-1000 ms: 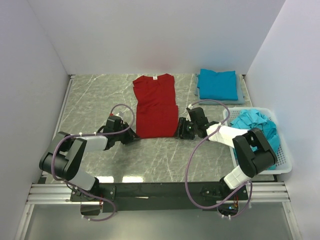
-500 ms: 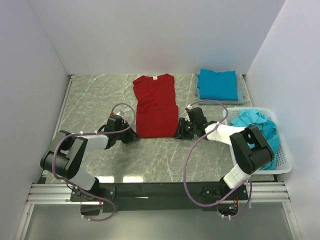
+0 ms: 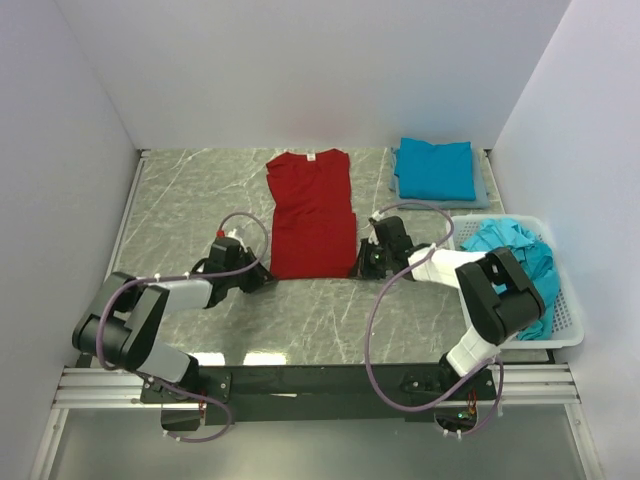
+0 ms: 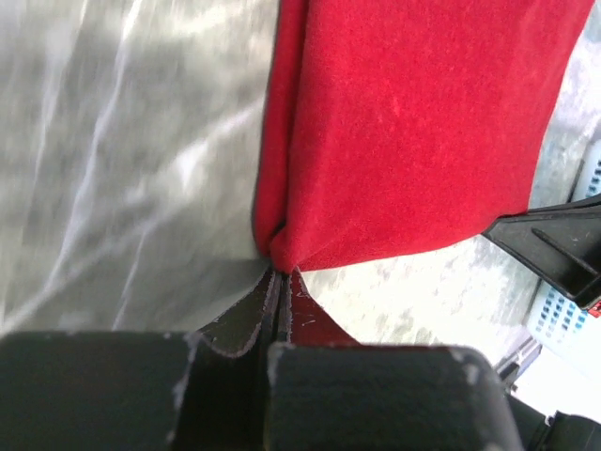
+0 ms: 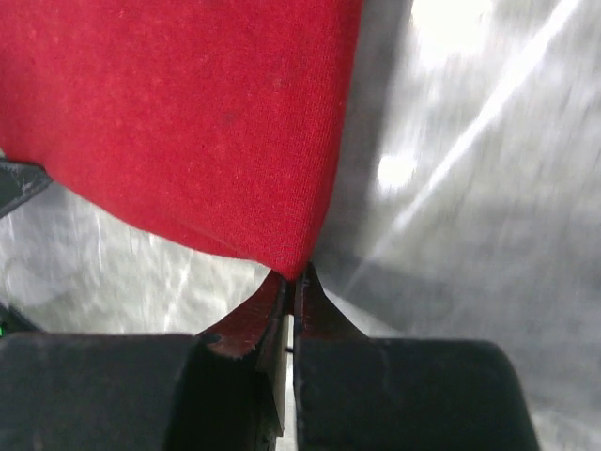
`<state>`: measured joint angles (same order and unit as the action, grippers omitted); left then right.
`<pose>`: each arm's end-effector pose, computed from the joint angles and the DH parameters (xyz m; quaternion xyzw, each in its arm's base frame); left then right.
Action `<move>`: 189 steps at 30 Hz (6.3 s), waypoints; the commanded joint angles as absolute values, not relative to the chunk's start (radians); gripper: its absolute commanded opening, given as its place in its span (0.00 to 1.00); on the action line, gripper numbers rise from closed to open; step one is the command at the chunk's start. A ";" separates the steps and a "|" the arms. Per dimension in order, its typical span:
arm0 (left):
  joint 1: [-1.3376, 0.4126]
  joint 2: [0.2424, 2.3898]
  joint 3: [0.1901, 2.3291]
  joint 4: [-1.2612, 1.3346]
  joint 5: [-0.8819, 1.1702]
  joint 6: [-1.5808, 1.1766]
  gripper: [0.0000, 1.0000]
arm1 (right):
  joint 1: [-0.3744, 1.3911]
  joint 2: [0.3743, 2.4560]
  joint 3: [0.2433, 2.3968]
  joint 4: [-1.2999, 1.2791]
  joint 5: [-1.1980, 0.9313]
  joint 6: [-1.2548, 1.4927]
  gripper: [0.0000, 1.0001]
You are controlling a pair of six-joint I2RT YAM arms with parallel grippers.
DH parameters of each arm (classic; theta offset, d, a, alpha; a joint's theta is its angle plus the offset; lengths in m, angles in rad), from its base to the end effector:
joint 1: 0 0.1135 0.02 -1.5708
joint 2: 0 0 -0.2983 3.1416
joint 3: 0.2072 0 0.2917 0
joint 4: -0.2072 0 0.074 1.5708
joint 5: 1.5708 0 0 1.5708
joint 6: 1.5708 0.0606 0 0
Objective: Fold and stack the t-shirts
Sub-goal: Fold the tshirt, then neatly place the folded tshirt to the corner
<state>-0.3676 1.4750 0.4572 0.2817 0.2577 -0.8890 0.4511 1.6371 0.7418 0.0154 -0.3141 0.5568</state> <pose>0.2658 -0.1189 0.1100 -0.1833 0.8894 -0.3313 0.2562 0.3059 0.1690 0.1244 -0.0038 0.9308 0.2904 0.2218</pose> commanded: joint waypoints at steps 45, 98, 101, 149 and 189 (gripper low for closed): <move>-0.379 1.268 0.911 0.044 0.061 -0.819 0.00 | 0.330 1.436 1.193 -0.402 -0.461 0.414 0.00; -0.198 2.200 1.683 0.135 0.319 -0.736 0.90 | 0.117 2.375 2.060 -0.422 -0.647 0.425 0.72; -0.199 2.155 1.667 0.123 0.321 -0.724 1.00 | 0.118 2.321 2.027 -0.430 -0.652 0.413 0.78; -0.268 1.327 0.893 0.078 0.244 -0.747 0.99 | 0.256 2.090 1.874 -0.423 -0.214 0.376 0.87; -0.259 0.983 0.591 -0.117 0.029 -0.796 0.99 | 0.408 2.375 1.968 -0.604 -0.074 0.448 0.41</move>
